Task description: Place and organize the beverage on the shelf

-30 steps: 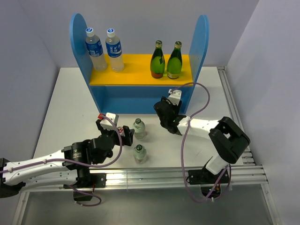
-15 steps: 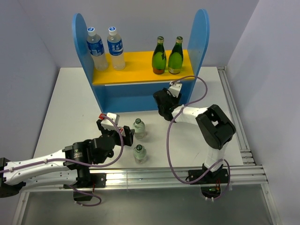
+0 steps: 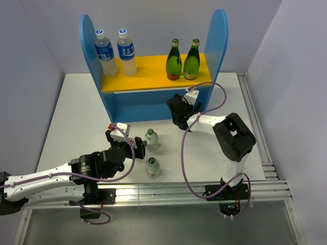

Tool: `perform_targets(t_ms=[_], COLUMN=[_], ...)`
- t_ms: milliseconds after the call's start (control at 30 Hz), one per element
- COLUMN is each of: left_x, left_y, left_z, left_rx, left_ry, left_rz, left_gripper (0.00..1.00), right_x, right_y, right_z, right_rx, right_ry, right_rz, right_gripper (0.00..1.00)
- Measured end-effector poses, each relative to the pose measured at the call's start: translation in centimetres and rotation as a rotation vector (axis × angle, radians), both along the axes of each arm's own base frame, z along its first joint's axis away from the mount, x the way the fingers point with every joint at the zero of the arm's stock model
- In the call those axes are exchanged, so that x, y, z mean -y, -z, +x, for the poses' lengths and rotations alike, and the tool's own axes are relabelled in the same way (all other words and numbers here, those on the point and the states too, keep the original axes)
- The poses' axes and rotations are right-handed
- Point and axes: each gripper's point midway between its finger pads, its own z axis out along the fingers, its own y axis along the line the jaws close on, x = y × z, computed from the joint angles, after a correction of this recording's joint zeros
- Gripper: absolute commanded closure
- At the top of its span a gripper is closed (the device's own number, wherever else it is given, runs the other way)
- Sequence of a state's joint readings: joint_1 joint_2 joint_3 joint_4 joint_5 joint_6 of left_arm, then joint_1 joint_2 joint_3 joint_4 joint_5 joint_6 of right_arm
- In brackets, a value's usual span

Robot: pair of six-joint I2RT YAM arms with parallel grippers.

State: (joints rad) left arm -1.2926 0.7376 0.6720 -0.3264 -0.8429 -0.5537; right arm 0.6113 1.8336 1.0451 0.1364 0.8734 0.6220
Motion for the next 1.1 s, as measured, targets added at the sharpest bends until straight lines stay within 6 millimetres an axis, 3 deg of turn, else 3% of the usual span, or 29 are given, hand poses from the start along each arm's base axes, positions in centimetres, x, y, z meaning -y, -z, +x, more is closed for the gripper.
perform_targets(t_ms=[333, 700, 800, 933, 1100], left_x=[0.1, 0.2, 0.2, 0.1, -0.5], left_y=[0.3, 0.6, 0.7, 0.6, -0.7], left_z=[0.1, 0.4, 0.5, 0.7, 1.3], left_rx=[-0.003, -0.008, -0.009, -0.006, 0.009], left_ry=[-0.003, -0.007, -0.008, -0.012, -0.032], left_rz=[0.011, 0.022, 0.032, 0.036, 0.021], left_gripper=[0.01, 0.01, 0.01, 0.01, 0.01], right_x=[-1.4, -0.9, -0.9, -2.5, -8.2], right_y=[-0.3, -4.5, -5.5, -7.8, -11.5], right_z=[-1.3, -3.7, -5.6, -9.9, -18.2], right_rx=[-0.043, 0.027, 0.034, 0.066, 0.124], right_ry=[-0.165, -0.228, -0.235, -0.279, -0.496], right_rz=[0.046, 0.088, 0.09, 0.089, 0.127], right_gripper=[0.0, 0.0, 0.0, 0.0, 0.0])
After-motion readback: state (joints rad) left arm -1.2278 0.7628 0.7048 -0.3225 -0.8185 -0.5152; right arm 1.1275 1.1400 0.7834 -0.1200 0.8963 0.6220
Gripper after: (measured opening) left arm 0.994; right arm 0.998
